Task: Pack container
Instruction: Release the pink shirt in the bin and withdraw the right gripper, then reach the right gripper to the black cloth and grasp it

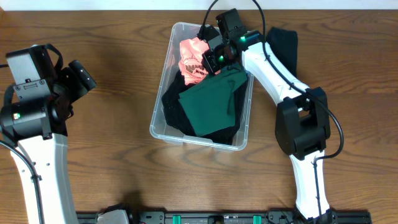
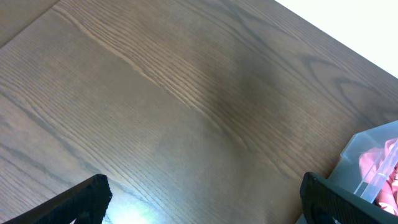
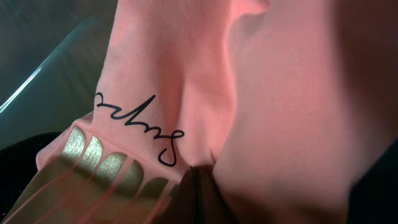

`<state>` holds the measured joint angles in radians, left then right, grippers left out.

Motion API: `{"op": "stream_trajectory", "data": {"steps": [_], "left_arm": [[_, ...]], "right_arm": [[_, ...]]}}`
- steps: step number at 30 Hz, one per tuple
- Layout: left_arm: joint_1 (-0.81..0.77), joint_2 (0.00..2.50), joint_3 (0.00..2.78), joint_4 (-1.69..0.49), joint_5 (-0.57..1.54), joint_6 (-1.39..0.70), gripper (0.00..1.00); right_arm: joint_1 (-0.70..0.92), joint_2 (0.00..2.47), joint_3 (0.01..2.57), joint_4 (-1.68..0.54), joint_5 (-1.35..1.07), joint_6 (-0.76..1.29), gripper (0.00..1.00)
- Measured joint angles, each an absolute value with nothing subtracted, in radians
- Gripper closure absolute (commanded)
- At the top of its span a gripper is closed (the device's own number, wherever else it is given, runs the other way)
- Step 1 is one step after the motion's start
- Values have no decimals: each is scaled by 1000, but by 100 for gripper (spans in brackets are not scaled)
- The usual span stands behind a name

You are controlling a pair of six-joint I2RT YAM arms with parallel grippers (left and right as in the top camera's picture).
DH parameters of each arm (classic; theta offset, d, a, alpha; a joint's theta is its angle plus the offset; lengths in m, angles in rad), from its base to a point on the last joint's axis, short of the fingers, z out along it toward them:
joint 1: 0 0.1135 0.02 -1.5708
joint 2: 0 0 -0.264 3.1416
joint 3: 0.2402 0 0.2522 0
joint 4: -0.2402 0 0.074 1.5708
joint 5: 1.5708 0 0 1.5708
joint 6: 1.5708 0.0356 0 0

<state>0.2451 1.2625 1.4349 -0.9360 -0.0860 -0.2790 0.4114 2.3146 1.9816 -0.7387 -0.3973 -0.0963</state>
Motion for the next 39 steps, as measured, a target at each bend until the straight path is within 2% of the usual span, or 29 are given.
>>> {"op": "stream_trajectory", "data": {"steps": [4,6,8,10,12,14,19,26,33,39], "left_arm": [[245,1262,1435,-936,-86,-279,2],[245,1262,1435,-936,-86,-279,2],[245,1262,1435,-936,-86,-279,2],[245,1262,1435,-936,-86,-279,2],[245,1262,1435,-936,-86,-279,2],[245,1262,1435,-936,-86,-279,2],[245,1262,1435,-936,-86,-279,2],[245,1262,1435,-936,-86,-279,2],[245,1262,1435,-936,-86,-279,2],[245,1262,1435,-936,-86,-279,2]], "right_arm": [[401,2305,1982,-734,-450,-83,76],[392,2283,1980,-722,-472,-76,63],[376,2239,1974,-707,-482,-62,44],[343,2171,1972,-696,-487,-43,36],[292,2089,1972,-694,-485,-15,19],[230,2014,1975,-699,-478,2,12],[49,1921,1997,-764,-461,49,5],[-160,2045,1995,-895,-439,76,5],[-244,2254,1991,-888,-426,80,5],[-274,2398,1986,-875,-519,84,8]]}}
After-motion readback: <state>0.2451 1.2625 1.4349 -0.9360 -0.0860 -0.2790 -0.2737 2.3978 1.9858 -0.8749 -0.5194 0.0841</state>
